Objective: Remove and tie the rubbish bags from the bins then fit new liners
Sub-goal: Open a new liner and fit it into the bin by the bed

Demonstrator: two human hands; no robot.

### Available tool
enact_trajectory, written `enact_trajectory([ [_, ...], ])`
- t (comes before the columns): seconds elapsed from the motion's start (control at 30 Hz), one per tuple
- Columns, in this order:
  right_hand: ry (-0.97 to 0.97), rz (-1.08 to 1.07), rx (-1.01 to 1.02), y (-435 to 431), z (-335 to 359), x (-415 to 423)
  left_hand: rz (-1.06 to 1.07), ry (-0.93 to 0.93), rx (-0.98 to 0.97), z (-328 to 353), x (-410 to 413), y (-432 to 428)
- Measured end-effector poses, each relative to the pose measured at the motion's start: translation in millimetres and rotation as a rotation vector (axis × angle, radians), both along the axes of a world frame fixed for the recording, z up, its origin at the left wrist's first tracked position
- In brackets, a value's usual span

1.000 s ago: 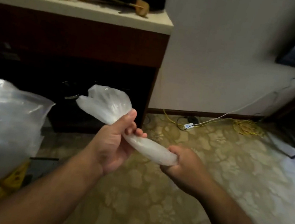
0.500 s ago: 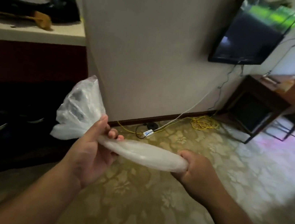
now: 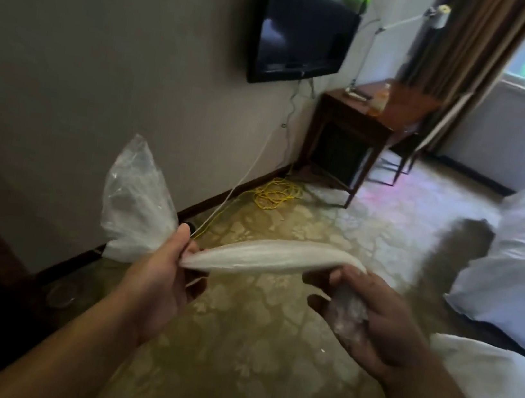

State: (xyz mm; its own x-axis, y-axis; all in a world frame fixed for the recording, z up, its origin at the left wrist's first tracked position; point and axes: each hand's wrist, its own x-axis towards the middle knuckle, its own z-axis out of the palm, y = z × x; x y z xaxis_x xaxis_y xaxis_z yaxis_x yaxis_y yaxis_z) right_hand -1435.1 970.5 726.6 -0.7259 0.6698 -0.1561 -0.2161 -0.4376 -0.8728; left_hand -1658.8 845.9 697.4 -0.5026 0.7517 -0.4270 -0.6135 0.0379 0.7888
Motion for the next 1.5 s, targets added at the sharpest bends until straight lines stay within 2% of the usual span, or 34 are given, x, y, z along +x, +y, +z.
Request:
enact_trajectory([
  [0.23, 0.229, -0.199, -0.128, 55, 25, -37, -0.328, -0.037, 0.014, -9, -39, 117],
  [0.5, 0.286, -0.617, -0.245, 135, 15, -31, -0.586, -0.190, -0.030, -29, -20, 232],
  [0.63, 0.301, -0.662, -0.223, 205, -7, -10, -0.613, -0.262, 0.035, -40, -5, 305],
  [0.83, 0.322, -0.723, -0.376, 330, -27, 15, -0.740, -0.472, 0.189, -34, 5, 429],
  [0.97, 0.293, -0.665, -0.311, 401, -23, 30, -0.695, -0.498, 0.184, -28, 18, 505],
  [1.1, 0.344, -0.637, -0.327, 458, -24, 40, -0.637, -0.532, 0.153, -28, 29, 569],
  [1.23, 0.311, -0.640, -0.295, 517, -30, 55, -0.629, -0.493, 0.117, -26, 40, 642],
  [1.37, 0.270, -0.710, -0.252, 584, -29, 70, -0.705, -0.537, 0.139, -30, 51, 731],
  [1.5, 0.237, -0.814, -0.267, 655, -20, 80, -0.896, -0.527, 0.222, -27, 63, 824],
])
